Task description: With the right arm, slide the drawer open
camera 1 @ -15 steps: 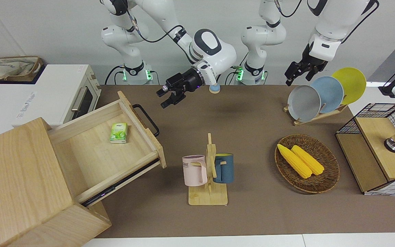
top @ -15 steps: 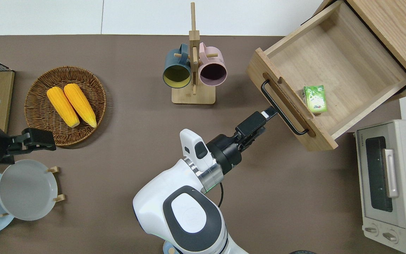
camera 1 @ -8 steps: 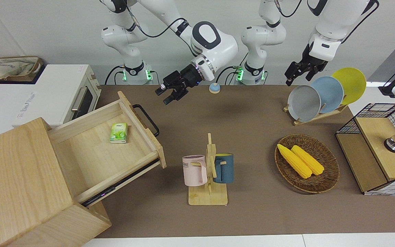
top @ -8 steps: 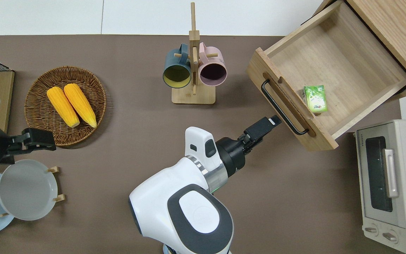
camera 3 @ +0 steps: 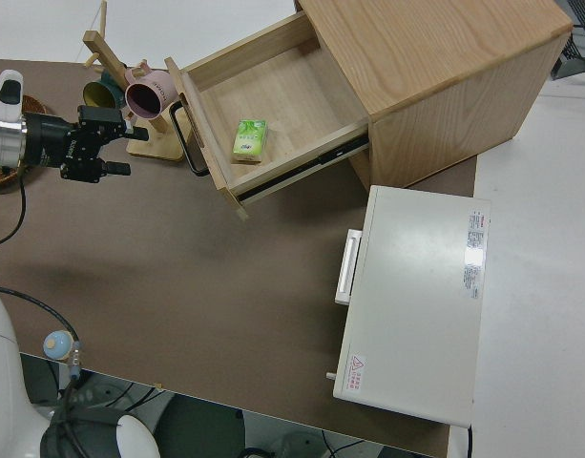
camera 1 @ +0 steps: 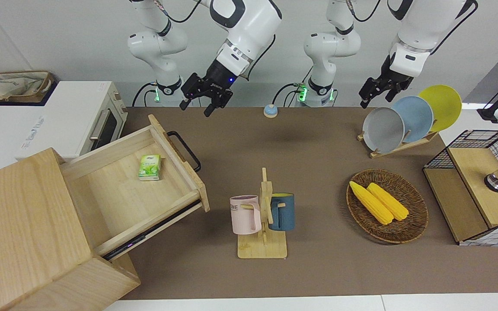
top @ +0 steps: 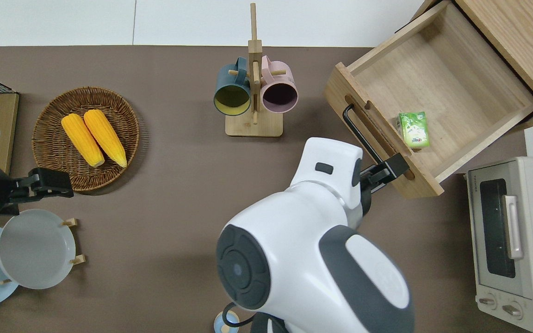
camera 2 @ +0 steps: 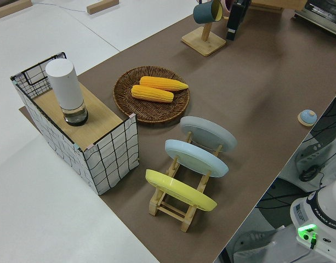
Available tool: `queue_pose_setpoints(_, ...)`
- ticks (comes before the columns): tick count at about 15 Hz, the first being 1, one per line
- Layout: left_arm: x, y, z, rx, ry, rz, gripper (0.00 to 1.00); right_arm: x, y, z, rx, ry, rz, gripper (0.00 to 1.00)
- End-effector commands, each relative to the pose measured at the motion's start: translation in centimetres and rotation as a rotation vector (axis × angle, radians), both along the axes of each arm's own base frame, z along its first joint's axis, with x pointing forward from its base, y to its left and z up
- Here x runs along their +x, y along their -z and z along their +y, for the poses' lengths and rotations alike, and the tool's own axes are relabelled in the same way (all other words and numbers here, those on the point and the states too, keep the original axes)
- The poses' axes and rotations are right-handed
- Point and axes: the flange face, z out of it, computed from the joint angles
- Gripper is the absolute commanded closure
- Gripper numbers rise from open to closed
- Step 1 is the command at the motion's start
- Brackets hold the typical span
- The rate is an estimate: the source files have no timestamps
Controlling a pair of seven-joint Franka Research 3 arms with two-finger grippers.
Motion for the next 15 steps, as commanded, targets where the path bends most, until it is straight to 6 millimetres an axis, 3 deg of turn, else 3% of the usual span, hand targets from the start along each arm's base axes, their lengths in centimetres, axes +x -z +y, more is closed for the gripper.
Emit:
queue_pose_setpoints(1,-0.4,-0.5,0.2,-0.001,0.006,0.005,0.01,0.7,-1.8,-4.6,0.184,0.103,0.058,0.011)
queue_pose_setpoints(5,-0.4,-0.5,0.2,-0.001,0.006,0.003,0.01,1.5,-4.0,-11.1,0.419,0.274,0.114,0.011)
queue_pose_setpoints(9,-0.4,-0.5,0.2,-0.001,0.006,0.003,0.01,2.3,-4.9,-16.2,0.510,0.299,0.160,0.011)
queue_pose_setpoints(15,-0.4,-0.5,0.2,-0.001,0.006,0.003,0.01,2.5,-5.7,-19.8,0.632,0.371,0.175,0.011)
